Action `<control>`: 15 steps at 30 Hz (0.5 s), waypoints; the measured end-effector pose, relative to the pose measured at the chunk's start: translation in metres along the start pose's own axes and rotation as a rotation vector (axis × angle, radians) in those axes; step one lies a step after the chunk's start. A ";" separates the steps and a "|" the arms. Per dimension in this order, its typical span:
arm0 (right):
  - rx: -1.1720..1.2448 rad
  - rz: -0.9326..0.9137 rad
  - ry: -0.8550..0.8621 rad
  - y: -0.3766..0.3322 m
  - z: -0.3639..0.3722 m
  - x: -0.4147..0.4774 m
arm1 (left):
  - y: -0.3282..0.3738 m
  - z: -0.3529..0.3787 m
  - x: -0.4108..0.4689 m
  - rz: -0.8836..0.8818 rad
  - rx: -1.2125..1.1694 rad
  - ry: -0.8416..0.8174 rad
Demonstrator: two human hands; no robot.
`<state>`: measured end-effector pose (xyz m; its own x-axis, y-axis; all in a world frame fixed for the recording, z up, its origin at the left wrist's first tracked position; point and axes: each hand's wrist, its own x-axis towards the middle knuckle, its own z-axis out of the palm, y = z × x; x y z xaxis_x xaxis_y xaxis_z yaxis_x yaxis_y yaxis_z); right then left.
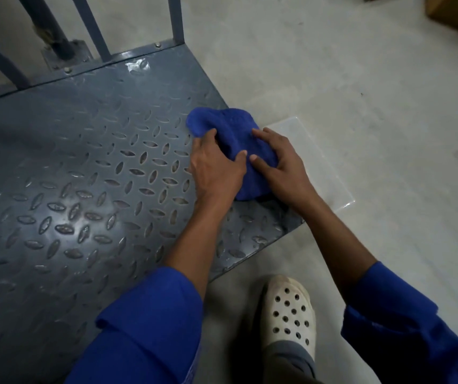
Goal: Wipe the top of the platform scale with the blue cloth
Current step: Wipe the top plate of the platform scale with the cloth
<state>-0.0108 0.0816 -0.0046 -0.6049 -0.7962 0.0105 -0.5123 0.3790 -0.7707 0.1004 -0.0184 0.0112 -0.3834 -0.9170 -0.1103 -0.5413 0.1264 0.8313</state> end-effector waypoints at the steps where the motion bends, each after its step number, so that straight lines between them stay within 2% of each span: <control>1: -0.011 -0.026 0.017 0.000 0.000 -0.001 | -0.002 -0.001 -0.001 0.011 -0.056 0.013; 6: -0.033 -0.156 0.124 -0.014 -0.005 -0.007 | 0.000 -0.016 -0.012 0.087 -0.282 0.119; 9: -0.028 -0.220 0.130 -0.025 -0.005 -0.012 | -0.009 -0.026 -0.015 0.047 -0.325 0.185; 13: -0.144 -0.203 -0.124 -0.025 0.009 -0.017 | -0.035 -0.040 -0.029 -0.039 -0.079 0.193; 15: -0.164 -0.220 -0.171 -0.023 0.014 -0.018 | -0.034 -0.043 -0.031 -0.072 -0.074 0.190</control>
<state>0.0206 0.0810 0.0042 -0.3647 -0.9299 0.0476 -0.7194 0.2489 -0.6485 0.1625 -0.0104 0.0095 -0.1939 -0.9783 -0.0723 -0.5033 0.0359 0.8633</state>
